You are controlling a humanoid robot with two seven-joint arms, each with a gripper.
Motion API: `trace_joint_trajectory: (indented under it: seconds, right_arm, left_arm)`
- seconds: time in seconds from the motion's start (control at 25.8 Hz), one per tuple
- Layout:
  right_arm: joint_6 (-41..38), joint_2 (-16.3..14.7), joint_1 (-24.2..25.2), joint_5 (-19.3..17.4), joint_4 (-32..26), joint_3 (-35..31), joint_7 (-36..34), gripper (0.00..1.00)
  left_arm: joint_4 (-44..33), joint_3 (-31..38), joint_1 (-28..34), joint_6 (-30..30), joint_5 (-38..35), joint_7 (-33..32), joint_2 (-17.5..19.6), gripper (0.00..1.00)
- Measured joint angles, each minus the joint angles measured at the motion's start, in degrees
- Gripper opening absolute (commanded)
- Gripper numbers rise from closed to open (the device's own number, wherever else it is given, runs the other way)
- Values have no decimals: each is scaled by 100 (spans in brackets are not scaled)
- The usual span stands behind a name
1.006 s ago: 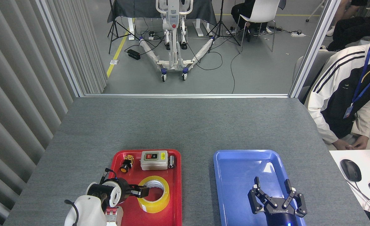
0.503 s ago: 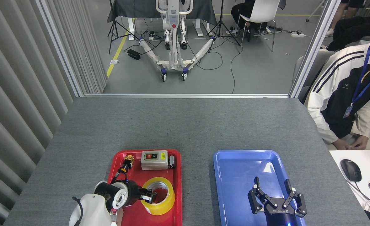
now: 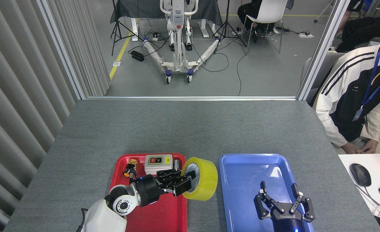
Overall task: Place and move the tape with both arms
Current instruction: 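Lift the tape with the left gripper and carry it toward the right gripper, then grasp the tape with the right gripper and release the left gripper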
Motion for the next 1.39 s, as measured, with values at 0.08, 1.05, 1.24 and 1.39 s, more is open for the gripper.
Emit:
trace_joint_trajectory:
  seconds: [0.08,1.05,1.24,1.39]
  right_arm:
    - [-241,-16,38,78,-23,1,-239,100]
    - [-4880,-112,456,885,-302,114,-1356,69]
    - [-4885,-107,464,895,-302,116,-1309,6]
    - [-4909,-97,469,896,-298,109,-1298,0]
  left_arm:
    - [46,-113,4,-85,73,234,-77,0]
    - [20,-759,319,-154,144,451,-396,0]
    - [17,-759,322,-155,150,446,-390,2]
    - [9,-761,339,-155,152,445,-389,25]
